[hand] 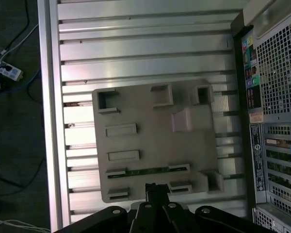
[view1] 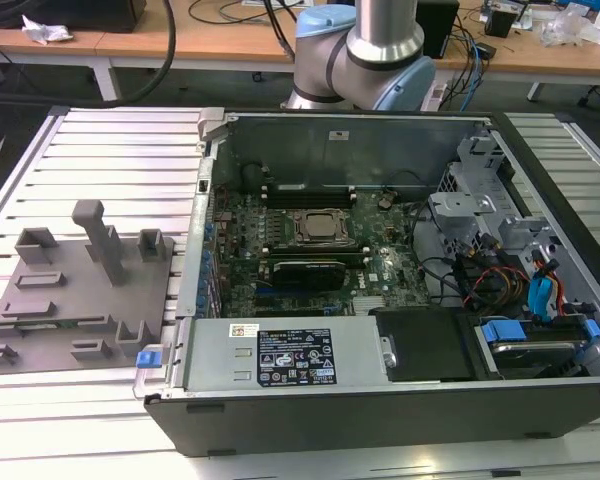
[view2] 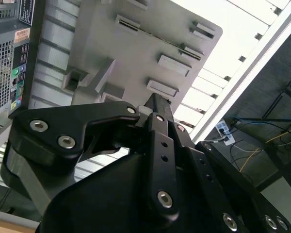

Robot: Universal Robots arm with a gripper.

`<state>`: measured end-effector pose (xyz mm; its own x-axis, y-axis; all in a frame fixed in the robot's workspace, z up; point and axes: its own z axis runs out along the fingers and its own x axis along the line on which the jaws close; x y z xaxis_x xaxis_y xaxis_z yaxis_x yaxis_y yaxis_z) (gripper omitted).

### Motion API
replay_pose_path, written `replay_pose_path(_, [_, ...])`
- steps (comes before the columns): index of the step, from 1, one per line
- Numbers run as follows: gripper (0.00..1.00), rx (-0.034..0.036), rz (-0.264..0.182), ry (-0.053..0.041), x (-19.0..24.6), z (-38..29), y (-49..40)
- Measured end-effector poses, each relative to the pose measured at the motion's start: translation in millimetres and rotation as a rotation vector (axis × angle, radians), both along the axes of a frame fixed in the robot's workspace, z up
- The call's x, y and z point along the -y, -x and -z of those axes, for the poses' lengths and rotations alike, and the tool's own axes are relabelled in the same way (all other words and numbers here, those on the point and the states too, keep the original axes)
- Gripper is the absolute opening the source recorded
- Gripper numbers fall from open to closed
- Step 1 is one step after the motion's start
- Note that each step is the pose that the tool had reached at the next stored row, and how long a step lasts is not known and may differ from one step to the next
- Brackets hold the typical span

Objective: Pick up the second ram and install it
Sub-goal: 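Reach for the second ram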

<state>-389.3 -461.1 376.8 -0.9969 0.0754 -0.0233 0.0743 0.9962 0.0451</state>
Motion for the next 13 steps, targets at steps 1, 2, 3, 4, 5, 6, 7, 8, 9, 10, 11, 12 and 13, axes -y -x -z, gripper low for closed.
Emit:
replay_pose_path(1, [0.11,0.0000,0.000,0.0000,1.2,0.2,0.4])
replay_pose_path(2, [0.11,-0.0001,0.000,0.0000,2.4,0.3,0.7])
replay_pose_path(3, [0.11,0.0000,0.000,0.0000,4.4,0.7,1.4])
replay_pose_path(4, [0.11,0.0000,0.000,0.0000,6.8,1.0,2.3])
replay_pose_path(5, [0.11,0.0000,0.000,0.0000,8.4,1.2,2.9])
replay_pose_path(6, [0.11,-0.0001,0.000,0.0000,9.6,1.3,3.4])
replay_pose_path(7, [0.11,0.0000,0.000,0.0000,11.5,1.7,4.1])
replay_pose_path(8, [0.11,0.0000,0.000,0.0000,12.9,1.9,4.7])
replay_pose_path(9, [0.11,0.0000,0.000,0.0000,14.8,2.2,5.4])
replay_pose_path(10, [0.11,0.0000,0.000,0.0000,16.6,2.5,6.2])
replay_pose_path(11, [0.11,0.0000,0.000,0.0000,18.6,2.8,7.0])
replay_pose_path(12, [0.11,0.0000,0.000,0.0000,20.8,3.2,7.9])
replay_pose_path(13, [0.11,0.0000,0.000,0.0000,21.9,3.3,8.3])
